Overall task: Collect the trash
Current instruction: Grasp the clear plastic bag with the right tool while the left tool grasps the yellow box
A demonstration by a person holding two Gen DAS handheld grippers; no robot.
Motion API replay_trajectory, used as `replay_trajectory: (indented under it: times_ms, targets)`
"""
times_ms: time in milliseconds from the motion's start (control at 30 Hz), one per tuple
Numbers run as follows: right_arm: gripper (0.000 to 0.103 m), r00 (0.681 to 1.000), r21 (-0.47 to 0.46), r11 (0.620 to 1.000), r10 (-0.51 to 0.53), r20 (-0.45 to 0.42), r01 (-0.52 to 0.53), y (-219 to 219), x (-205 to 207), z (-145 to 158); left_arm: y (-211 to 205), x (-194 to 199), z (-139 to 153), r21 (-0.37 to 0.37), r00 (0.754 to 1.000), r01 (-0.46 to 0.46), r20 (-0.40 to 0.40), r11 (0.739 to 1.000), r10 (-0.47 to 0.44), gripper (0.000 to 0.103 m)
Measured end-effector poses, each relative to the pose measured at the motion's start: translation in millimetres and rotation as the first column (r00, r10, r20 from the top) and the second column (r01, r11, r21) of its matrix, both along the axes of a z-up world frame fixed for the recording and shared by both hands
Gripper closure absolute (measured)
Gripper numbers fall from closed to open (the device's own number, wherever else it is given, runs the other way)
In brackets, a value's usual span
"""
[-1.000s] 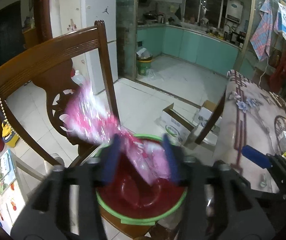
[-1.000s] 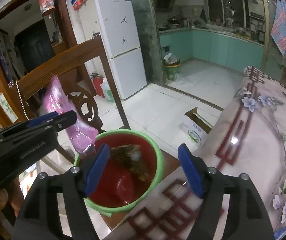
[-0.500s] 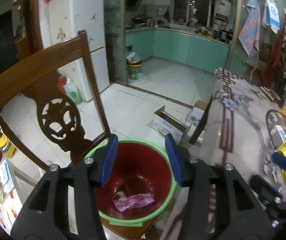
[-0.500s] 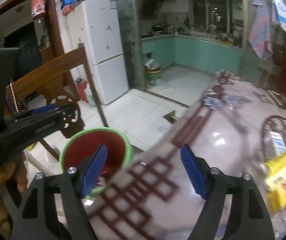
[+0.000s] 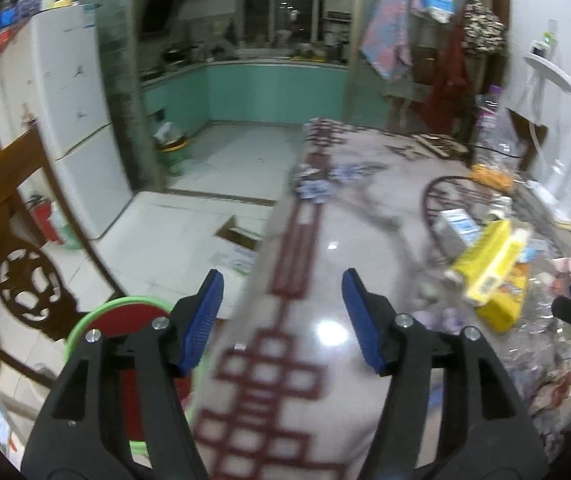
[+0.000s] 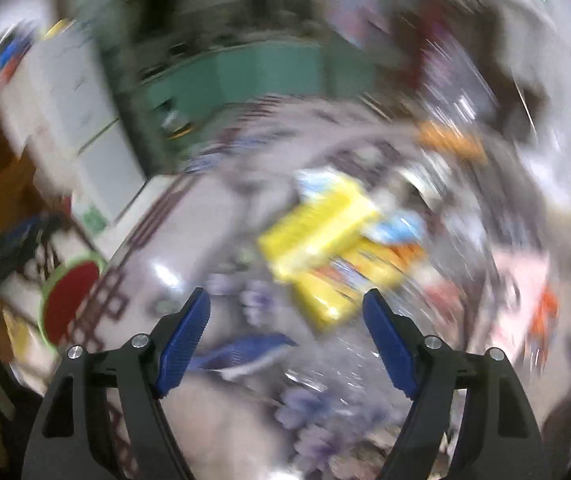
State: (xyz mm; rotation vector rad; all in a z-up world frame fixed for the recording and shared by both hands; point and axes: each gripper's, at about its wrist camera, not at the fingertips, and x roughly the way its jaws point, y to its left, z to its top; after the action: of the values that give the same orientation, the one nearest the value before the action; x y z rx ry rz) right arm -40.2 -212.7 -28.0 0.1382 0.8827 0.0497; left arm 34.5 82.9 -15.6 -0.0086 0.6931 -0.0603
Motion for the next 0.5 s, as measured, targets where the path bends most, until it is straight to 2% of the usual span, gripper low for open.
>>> replay_trajectory:
  times_ms: [33,133,233,333,433,467,500]
  targets:
    - [0.027,0.998,0.082,0.995,-0.058,-0.035,0.060,-24.5,-1.7,-7.3,-10.8,1.5,0.5,-0.010,1.000,0.020,-0.003,1.000,-0.020,0.043]
    - [0.027,0.984,0.183,0.969,-0.147,-0.100,0.163,-58.1,-3.9,-25.2,-33.6,3.6,0.1,-0.034,0.997,0.074,-0.018,0.997,-0.075,0.043]
    - [0.027,0.977,0.216,0.960,-0.147,-0.152,0.178,-67.3,-1.5,-41.9,-57.6,1.6,-2.1,-0.046,0.990,0.139,-0.031,0.989,-0.140,0.037]
    - [0.027,0.969,0.241,0.952,-0.145,-0.199,0.191,-68.8,6.0,-59.0,-77.4,-0.7,-7.0,0.000,0.981,0.188,-0.038,0.982,-0.188,0.037]
    - [0.027,0.953,0.308,0.923,-0.154,-0.259,0.233,-76.9,13.2,-79.0,-96.0,6.1,-15.4,0.027,0.970,0.231,-0.079,0.973,-0.228,0.036]
    - [0.028,0.950,0.322,0.915,-0.158,-0.271,0.244,-79.5,15.2,-83.6,-103.6,9.4,-17.4,0.028,0.965,0.250,-0.092,0.968,-0.246,0.036]
    - [0.033,0.947,0.331,0.909,-0.163,-0.275,0.253,-81.9,16.9,-86.6,-110.8,11.8,-19.3,0.030,0.960,0.267,-0.097,0.963,-0.263,0.035]
